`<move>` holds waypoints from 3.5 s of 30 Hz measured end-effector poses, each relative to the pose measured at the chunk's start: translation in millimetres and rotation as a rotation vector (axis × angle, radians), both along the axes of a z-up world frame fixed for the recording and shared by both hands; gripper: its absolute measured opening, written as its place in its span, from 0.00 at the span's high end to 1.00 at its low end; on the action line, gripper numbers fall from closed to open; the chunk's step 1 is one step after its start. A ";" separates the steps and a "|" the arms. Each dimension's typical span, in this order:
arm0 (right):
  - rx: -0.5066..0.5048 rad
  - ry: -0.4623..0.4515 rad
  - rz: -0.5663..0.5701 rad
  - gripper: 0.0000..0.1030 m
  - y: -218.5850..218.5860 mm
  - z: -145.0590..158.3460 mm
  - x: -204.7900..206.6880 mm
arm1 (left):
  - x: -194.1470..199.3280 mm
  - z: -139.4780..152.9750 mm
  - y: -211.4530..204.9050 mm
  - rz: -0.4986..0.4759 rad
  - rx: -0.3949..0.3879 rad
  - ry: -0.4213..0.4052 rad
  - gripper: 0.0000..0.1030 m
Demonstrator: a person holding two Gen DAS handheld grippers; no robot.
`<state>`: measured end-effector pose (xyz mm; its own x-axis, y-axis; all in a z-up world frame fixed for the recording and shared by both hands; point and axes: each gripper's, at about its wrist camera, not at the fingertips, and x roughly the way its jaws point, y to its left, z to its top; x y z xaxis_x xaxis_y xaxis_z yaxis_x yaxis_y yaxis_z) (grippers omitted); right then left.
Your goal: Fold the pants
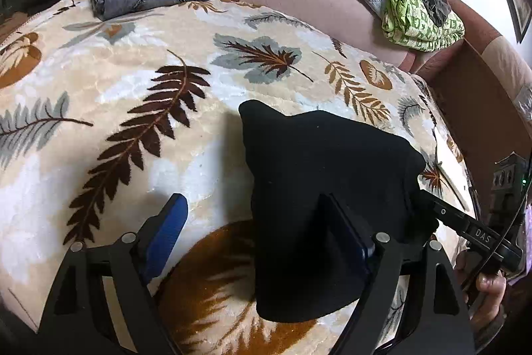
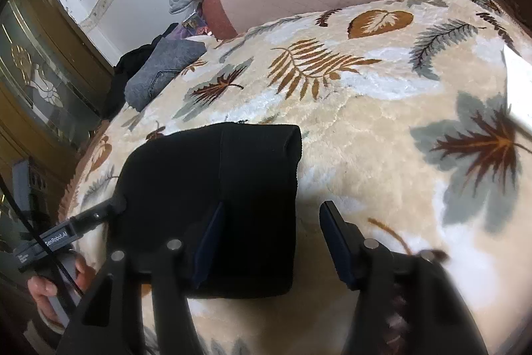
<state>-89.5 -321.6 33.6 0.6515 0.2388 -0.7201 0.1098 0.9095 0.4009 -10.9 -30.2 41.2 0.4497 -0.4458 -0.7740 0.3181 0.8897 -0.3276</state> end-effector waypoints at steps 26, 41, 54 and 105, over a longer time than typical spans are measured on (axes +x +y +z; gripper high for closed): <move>0.136 -0.039 0.048 0.19 -3.2 -28.5 6.8 | 5.2 -21.5 -13.9 -0.092 -0.062 0.014 0.04; 0.138 -0.067 0.059 0.16 -0.4 -31.6 9.0 | 6.4 -26.0 -18.5 -0.105 -0.054 -0.013 0.00; 0.147 -0.088 0.076 0.14 5.7 -33.7 9.5 | 7.7 -27.4 -18.8 -0.103 -0.059 -0.020 0.00; -0.120 -0.150 0.217 0.46 125.0 34.3 128.6 | 111.4 10.1 96.5 0.226 0.111 -0.124 0.16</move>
<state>39.2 -196.6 67.9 0.6956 0.3031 -0.6514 -0.1451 0.9472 0.2858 100.5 66.3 51.3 0.6225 -0.2391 -0.7452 0.1391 0.9708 -0.1953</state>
